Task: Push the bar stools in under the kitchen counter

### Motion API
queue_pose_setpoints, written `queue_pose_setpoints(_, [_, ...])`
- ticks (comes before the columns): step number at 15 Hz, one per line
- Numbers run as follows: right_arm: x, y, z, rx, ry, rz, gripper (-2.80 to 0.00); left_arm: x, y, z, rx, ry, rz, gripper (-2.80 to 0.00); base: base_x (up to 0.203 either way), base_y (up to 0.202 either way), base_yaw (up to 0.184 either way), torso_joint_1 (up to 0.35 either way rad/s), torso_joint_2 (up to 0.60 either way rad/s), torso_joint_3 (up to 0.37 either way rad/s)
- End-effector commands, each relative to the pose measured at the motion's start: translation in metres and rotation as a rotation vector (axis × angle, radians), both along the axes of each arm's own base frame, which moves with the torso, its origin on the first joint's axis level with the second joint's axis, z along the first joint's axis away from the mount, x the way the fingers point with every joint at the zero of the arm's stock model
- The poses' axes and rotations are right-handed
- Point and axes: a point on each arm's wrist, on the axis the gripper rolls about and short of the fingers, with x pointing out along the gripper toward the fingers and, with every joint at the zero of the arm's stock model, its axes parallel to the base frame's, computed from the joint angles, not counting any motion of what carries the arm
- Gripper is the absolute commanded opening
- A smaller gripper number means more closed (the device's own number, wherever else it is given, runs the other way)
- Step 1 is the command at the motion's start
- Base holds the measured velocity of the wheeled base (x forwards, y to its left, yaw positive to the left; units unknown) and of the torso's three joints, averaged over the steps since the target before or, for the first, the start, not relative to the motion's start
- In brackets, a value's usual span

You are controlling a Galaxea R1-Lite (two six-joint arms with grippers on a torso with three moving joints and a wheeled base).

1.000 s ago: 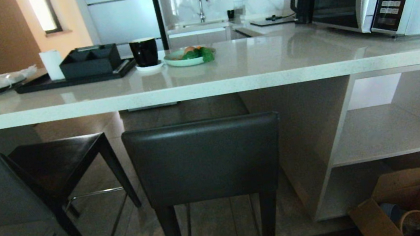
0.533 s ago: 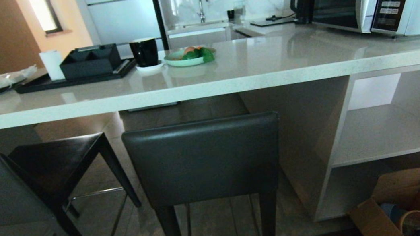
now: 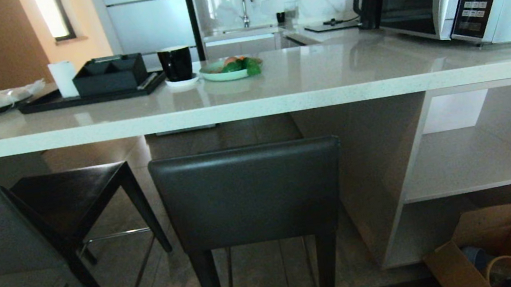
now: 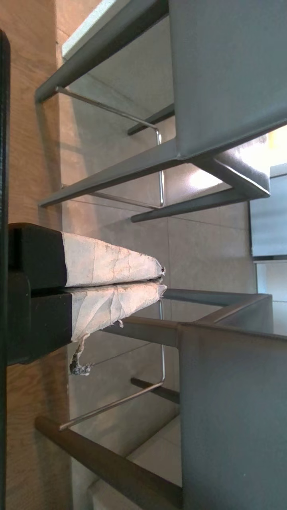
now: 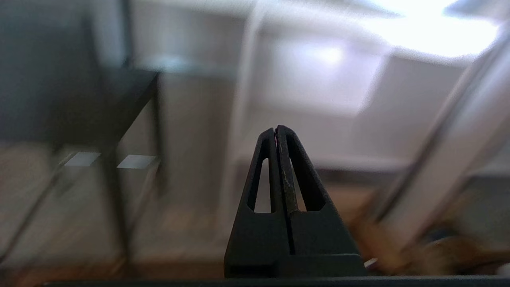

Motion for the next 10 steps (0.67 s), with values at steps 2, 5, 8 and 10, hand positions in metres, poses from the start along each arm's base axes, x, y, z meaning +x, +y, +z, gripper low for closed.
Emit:
queue_pose_setpoints(2, [0.023,0.001,-0.062,0.054,0.146,0.043,-2.8,0.0,0.0,0.0,-0.004,0.003,0.006,-2.8,0.0,0.0,0.0,0.0,0.0,0.0])
queue_pose_setpoints(5, [0.028,0.001,-0.071,0.107,0.135,0.074,-2.8,0.0,0.0,0.0,-0.005,0.002,0.006,-2.8,0.0,0.0,0.0,0.0,0.0,0.0])
queue_pose_setpoints(8, [0.028,0.001,-0.07,0.178,0.129,0.062,-2.8,0.0,0.0,0.0,-0.01,0.002,0.012,-2.8,0.0,0.0,0.0,0.0,0.0,0.0])
queue_pose_setpoints(10, [0.028,0.001,-0.07,0.177,0.129,0.059,-2.8,0.0,0.0,0.0,-0.013,0.002,0.011,-2.8,0.0,0.0,0.0,0.0,0.0,0.0])
